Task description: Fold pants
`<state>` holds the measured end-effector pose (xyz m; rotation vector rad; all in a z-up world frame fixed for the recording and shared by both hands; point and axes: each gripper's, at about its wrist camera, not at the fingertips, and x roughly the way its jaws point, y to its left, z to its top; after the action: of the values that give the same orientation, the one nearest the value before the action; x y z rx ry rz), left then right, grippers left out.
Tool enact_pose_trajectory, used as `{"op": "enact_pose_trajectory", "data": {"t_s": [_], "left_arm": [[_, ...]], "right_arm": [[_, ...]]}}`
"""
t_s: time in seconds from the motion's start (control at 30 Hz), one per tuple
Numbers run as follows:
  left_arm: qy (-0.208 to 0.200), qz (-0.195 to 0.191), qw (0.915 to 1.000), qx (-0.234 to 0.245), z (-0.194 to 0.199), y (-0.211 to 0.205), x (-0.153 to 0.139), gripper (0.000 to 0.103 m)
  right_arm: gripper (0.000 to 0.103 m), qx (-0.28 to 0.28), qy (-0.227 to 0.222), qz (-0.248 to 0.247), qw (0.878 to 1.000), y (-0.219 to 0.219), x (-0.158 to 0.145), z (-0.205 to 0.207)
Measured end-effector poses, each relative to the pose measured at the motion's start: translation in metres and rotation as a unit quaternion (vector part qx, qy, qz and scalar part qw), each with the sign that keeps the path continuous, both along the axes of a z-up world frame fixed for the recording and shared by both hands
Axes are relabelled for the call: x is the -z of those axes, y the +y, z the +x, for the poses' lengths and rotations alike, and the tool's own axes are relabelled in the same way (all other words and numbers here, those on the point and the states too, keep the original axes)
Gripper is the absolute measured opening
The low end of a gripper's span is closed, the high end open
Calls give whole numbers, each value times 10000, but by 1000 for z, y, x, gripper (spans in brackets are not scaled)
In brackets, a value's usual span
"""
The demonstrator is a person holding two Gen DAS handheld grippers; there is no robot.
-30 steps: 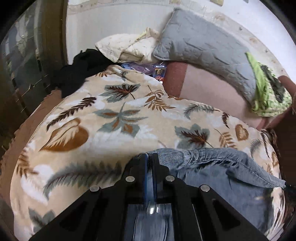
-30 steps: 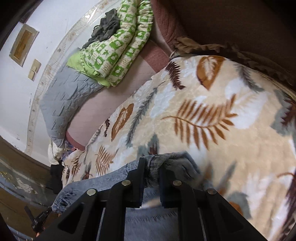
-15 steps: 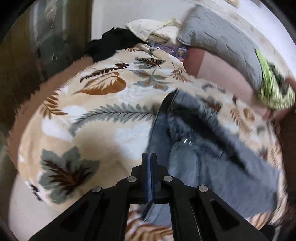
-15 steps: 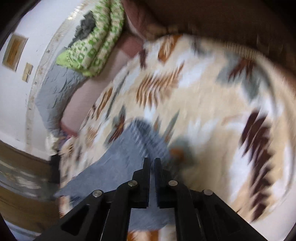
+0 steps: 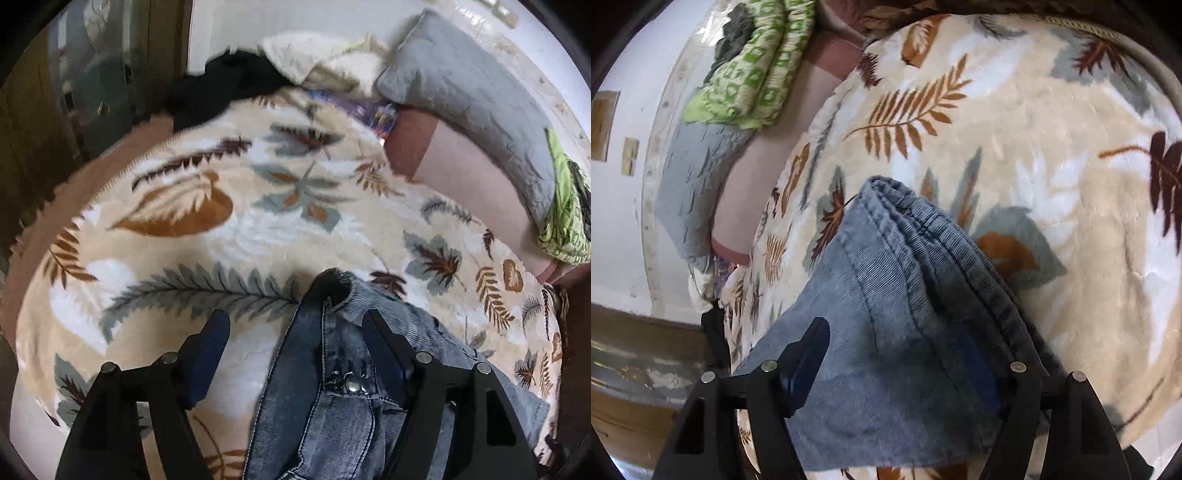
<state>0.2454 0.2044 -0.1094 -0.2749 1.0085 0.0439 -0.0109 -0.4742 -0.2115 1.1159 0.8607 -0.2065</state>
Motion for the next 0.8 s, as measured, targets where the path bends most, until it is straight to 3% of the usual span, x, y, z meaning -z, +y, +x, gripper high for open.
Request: {"op": "enact_pose_trajectory", "data": {"t_s": [0.23, 0.4, 0.5, 0.8], "left_arm": [[239, -479, 9985, -143, 7, 6, 14, 75], [228, -905, 9955, -176, 8, 3, 6, 75], [285, -927, 9947, -346, 6, -1, 1, 75], [1076, -1033, 9855, -811, 6, -5, 20, 76]], "right_arm": [[71, 35, -216, -278, 9994, 4, 7, 10], [71, -69, -346, -412, 9985, 6, 6, 10], [71, -96, -339, -460, 9983, 8, 7, 12], [71, -191, -303, -579, 9977, 9, 8, 17]]}}
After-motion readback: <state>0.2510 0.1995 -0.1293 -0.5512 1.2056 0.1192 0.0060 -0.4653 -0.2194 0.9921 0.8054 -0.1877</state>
